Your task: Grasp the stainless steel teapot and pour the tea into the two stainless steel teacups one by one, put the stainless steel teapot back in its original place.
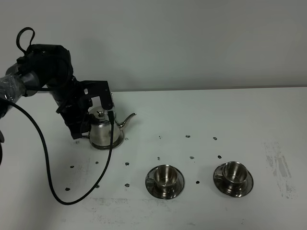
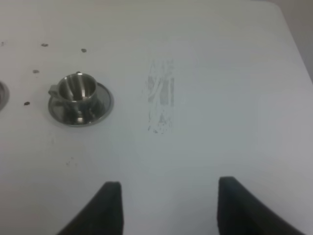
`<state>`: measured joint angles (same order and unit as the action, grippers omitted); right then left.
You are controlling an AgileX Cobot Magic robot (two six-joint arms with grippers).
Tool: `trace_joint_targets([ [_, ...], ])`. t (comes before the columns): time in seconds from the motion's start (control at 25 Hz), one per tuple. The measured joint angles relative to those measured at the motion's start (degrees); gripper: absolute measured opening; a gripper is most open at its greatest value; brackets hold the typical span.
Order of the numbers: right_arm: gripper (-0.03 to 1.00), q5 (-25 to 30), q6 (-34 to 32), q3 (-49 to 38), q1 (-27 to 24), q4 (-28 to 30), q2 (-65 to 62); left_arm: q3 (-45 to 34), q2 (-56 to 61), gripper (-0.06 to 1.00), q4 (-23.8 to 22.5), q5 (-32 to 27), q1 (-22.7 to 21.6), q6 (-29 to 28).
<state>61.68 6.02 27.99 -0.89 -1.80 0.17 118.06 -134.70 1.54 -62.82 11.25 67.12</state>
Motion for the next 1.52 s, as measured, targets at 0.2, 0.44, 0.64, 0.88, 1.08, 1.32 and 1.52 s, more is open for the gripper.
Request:
trace_joint_targets([
  [0.2,0.45,0.0,0.0,0.0,0.0,0.0,0.0,0.3,5.0,0.25,0.9,-1.1,-0.2,1.4],
  [0.44,0.45,0.0,0.0,0.0,0.0,0.0,0.0,-9.3,14.8,0.25,0.8,2.8,-0.2,3.9],
  [0.64,0.45,0.0,0.0,0.0,0.0,0.0,0.0,-26.4,25.9,0.25,1.0,12.4,-0.2,8.3],
  [0.88,0.45,0.0,0.0,0.0,0.0,0.0,0.0,-33.2,31.3,0.25,-0.8,10.4,0.9,14.5],
  [1.08,0.45,0.0,0.0,0.0,0.0,0.0,0.0,-33.3,30.5,0.25,-5.8,10.8,4.2,15.2],
  [1.32,0.45,0.0,0.0,0.0,0.0,0.0,0.0,-29.4,24.8,0.25,-7.2,10.4,8.4,16.7],
  [1.52,0.45,0.0,0.0,0.0,0.0,0.0,0.0,-24.7,20.7,0.25,-8.8,9.4,11.4,16.7],
])
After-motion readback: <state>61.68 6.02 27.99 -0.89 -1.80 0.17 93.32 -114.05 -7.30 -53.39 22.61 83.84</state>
